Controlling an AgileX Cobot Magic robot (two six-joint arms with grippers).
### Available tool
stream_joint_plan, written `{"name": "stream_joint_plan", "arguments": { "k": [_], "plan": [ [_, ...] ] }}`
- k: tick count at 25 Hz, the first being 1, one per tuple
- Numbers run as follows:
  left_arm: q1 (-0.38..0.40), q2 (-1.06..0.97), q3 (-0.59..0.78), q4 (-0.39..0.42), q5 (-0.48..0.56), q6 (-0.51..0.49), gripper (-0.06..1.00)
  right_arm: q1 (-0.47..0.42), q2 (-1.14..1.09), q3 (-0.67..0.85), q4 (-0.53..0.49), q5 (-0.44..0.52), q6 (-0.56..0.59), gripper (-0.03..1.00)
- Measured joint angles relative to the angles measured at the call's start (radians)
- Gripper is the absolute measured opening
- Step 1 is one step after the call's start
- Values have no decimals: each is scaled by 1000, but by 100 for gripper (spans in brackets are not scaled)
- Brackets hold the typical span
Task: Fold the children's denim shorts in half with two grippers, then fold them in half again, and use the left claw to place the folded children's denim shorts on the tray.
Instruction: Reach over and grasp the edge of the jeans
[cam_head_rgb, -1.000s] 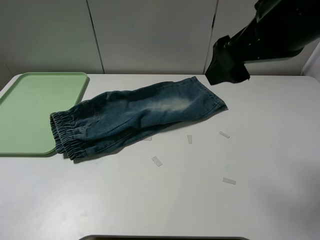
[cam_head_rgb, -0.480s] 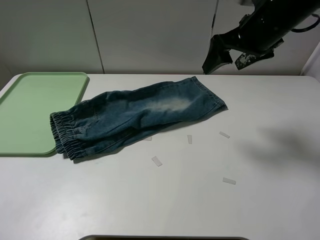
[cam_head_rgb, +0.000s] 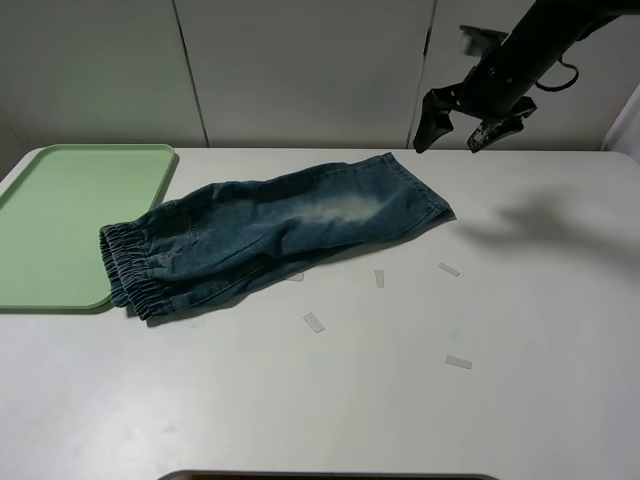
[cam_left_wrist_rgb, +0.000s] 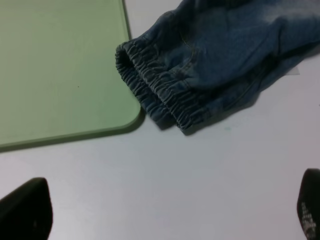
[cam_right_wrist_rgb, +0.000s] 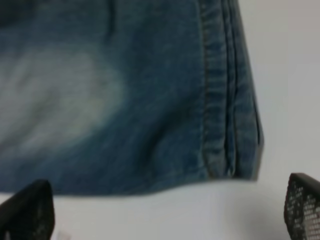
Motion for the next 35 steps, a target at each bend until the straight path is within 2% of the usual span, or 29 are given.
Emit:
{"name": "stream_joint_plan", "arguments": {
  "k": [11, 24, 30, 32, 35],
  "plan": [
    [0, 0, 0, 0, 0, 0, 98, -5, 361, -348, 22, 122, 0, 69],
    [0, 0, 0, 0, 0, 0, 98, -53, 472, -384, 31, 86, -23, 69],
    [0, 0, 0, 0, 0, 0, 98, -55, 487, -395, 89, 81, -26, 69],
    [0, 0, 0, 0, 0, 0, 98, -55, 495, -397, 156, 86, -27, 69],
    [0, 0, 0, 0, 0, 0, 98, -48, 498, -397, 200, 108, -29, 69]
  ]
}}
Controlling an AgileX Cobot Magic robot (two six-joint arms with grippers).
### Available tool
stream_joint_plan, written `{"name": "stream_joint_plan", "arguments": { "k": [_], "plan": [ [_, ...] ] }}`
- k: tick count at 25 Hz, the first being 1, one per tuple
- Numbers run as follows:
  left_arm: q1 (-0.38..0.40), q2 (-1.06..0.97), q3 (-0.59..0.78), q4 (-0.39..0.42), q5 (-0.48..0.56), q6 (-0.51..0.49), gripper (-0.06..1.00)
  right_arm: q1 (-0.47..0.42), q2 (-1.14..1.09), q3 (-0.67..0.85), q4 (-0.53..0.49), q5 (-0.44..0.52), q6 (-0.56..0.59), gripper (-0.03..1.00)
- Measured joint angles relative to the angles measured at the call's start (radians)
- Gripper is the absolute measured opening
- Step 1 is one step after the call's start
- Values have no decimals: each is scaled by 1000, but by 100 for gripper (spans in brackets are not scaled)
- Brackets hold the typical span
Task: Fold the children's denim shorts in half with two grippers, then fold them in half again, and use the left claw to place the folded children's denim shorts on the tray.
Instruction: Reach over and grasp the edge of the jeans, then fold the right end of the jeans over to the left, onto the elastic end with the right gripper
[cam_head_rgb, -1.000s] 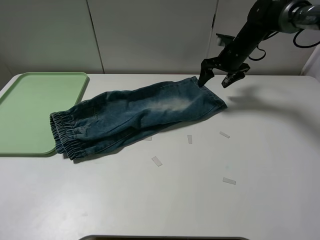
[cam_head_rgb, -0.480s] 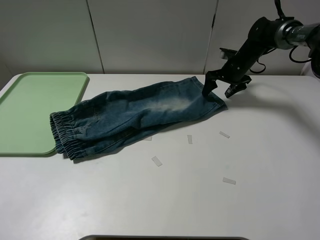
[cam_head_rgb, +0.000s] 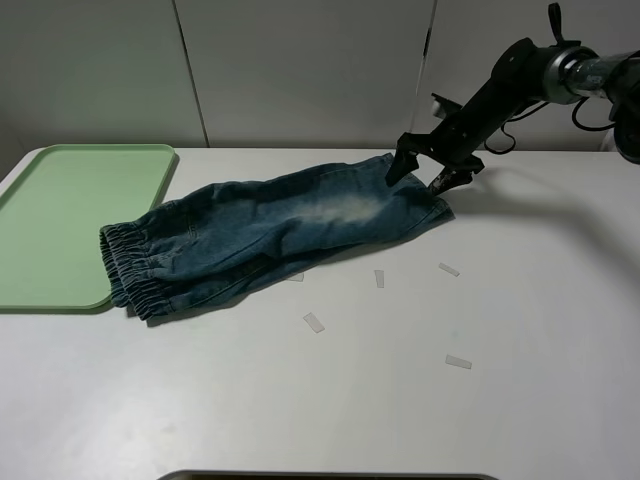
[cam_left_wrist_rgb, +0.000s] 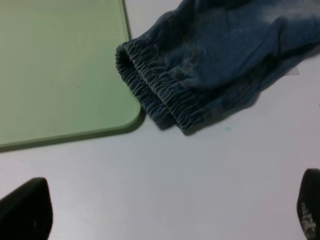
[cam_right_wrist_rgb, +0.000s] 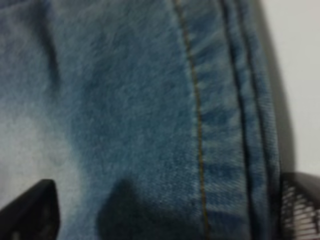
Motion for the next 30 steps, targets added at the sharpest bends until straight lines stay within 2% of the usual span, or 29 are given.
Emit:
{"name": "stream_joint_plan", "arguments": {
  "k": [2, 5, 6, 8, 9, 10, 12, 13, 15, 16, 19, 21, 22, 24, 30],
  "plan": [
    [0, 0, 0, 0, 0, 0, 98, 2, 1, 0, 3, 5, 0, 68],
    [0, 0, 0, 0, 0, 0, 98, 11, 3, 0, -1, 16, -1, 58],
    [0, 0, 0, 0, 0, 0, 98, 14, 5, 0, -23, 8, -3, 49],
    [0, 0, 0, 0, 0, 0, 98, 14, 9, 0, -43, -2, -4, 39],
    [0, 0, 0, 0, 0, 0, 98, 14, 10, 0, -66, -12, -4, 27],
    [0, 0, 0, 0, 0, 0, 98, 14, 10, 0, -66, -12, -4, 27],
    [0, 0, 0, 0, 0, 0, 98, 19, 10, 0, -94, -5, -3, 4],
    [0, 0, 0, 0, 0, 0, 98, 25, 10, 0, -89, 5, -2, 1],
    [0, 0, 0, 0, 0, 0, 98, 51, 10, 3, -93, 45, 0, -1],
    [0, 0, 0, 0, 0, 0, 98, 75, -2, 5, -150, 76, 5, -1],
    [0, 0, 0, 0, 0, 0, 98, 82, -14, 8, -197, 90, 19, -1],
    [0, 0, 0, 0, 0, 0, 98, 90, -49, 12, -295, 113, 51, -1],
    [0, 0, 0, 0, 0, 0, 98, 99, -87, 12, -379, 132, 87, -1],
    [0, 0, 0, 0, 0, 0, 98, 104, -125, 12, -437, 144, 114, -1],
    [0, 0, 0, 0, 0, 0, 98, 106, -196, 12, -533, 154, 174, -1]
  ]
}}
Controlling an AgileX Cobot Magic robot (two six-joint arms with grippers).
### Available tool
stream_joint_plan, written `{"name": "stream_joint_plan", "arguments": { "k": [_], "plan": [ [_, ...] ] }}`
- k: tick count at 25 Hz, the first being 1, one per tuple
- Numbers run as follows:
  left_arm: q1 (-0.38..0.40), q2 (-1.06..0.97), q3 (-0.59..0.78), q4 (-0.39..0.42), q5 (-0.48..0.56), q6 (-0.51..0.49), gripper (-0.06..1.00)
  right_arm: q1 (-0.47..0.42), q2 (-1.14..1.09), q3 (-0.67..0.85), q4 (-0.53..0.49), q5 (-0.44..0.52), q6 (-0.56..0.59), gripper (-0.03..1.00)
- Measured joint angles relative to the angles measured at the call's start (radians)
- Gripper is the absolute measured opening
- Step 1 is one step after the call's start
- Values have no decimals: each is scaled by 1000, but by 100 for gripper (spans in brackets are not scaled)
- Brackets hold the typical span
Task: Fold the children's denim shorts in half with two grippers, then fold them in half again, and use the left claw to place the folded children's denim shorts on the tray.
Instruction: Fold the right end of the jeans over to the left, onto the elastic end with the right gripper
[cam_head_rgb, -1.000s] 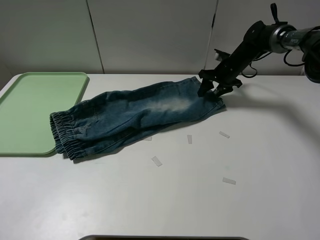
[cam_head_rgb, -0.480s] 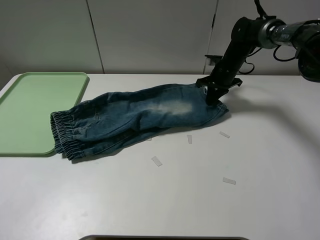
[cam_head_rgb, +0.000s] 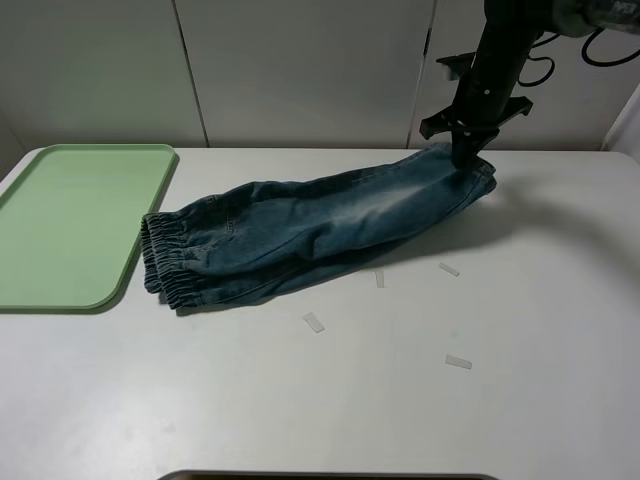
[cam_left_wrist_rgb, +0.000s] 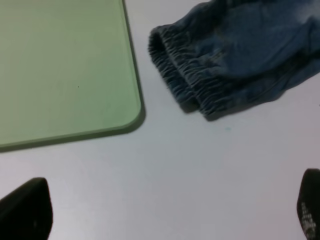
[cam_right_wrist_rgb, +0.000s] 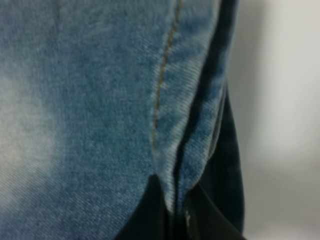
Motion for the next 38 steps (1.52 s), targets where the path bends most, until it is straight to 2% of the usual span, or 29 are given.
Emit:
{"name": "stream_joint_plan", "arguments": {
  "k": [7, 11, 13, 17, 18, 22, 29, 33, 35, 38],
  "plan": [
    [0, 0, 0, 0, 0, 0, 98, 55, -61, 0, -88, 1, 96, -1],
    [0, 0, 0, 0, 0, 0, 98, 153, -81, 0, -106, 1, 134, -1],
    [0, 0, 0, 0, 0, 0, 98, 170, -82, 0, -106, 1, 142, -1],
    [0, 0, 0, 0, 0, 0, 98, 284, -82, 0, -100, 1, 154, -1],
    [0, 0, 0, 0, 0, 0, 98, 334, -82, 0, -69, 1, 162, -1],
    [0, 0, 0, 4, 0, 0, 98, 406, -82, 0, 49, 0, 163, -1],
    [0, 0, 0, 15, 0, 0, 98, 465, -68, 0, 191, -14, 154, -1],
    [0, 0, 0, 15, 0, 0, 98, 492, -48, 1, 268, -47, 137, -1],
    [0, 0, 0, 15, 0, 0, 98, 516, -33, 1, 336, -106, 121, -1],
    [0, 0, 0, 15, 0, 0, 98, 529, -25, 1, 359, -152, 118, -1]
  ]
}}
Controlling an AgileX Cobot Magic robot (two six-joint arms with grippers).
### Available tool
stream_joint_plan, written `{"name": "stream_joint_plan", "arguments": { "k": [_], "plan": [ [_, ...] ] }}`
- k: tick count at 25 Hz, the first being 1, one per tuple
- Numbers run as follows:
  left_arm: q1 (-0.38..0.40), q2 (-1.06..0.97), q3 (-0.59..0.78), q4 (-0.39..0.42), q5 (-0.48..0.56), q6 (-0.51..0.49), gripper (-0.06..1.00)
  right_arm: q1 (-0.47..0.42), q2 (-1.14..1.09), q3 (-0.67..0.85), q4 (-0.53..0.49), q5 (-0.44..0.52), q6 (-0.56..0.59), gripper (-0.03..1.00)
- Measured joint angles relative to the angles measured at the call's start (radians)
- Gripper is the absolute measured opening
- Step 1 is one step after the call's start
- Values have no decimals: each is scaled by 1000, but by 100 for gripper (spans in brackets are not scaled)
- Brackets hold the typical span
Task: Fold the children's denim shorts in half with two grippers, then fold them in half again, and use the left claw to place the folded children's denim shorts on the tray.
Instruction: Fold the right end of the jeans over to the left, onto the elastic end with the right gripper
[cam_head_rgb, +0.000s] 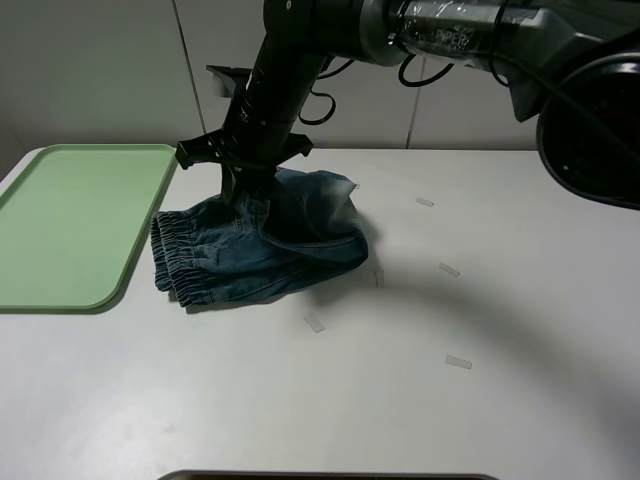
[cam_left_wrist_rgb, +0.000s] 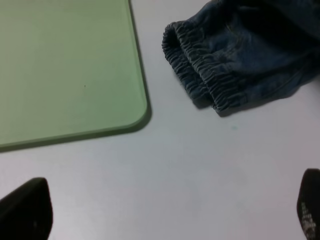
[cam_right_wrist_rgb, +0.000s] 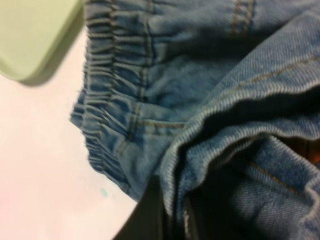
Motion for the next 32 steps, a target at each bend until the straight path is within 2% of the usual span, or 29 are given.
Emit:
{"name": "stream_joint_plan", "arguments": {
  "k": [15, 22, 24, 26, 28, 30, 32],
  "plan": [
    [0, 0, 0, 61, 0, 0, 98, 103, 8, 0, 83, -96, -23, -1],
    [0, 0, 0, 75, 0, 0, 98, 106, 10, 0, 88, -125, -54, 1],
    [0, 0, 0, 77, 0, 1, 98, 106, 10, 0, 122, -130, -87, 14],
    [0, 0, 0, 80, 0, 2, 98, 106, 10, 0, 185, -131, -113, 31],
    [0, 0, 0, 80, 0, 2, 98, 106, 10, 0, 299, -123, -154, 52],
    [0, 0, 0, 80, 0, 2, 98, 106, 10, 0, 399, -103, -190, 63],
    [0, 0, 0, 80, 0, 2, 98, 106, 10, 0, 456, -89, -203, 67]
  ]
}}
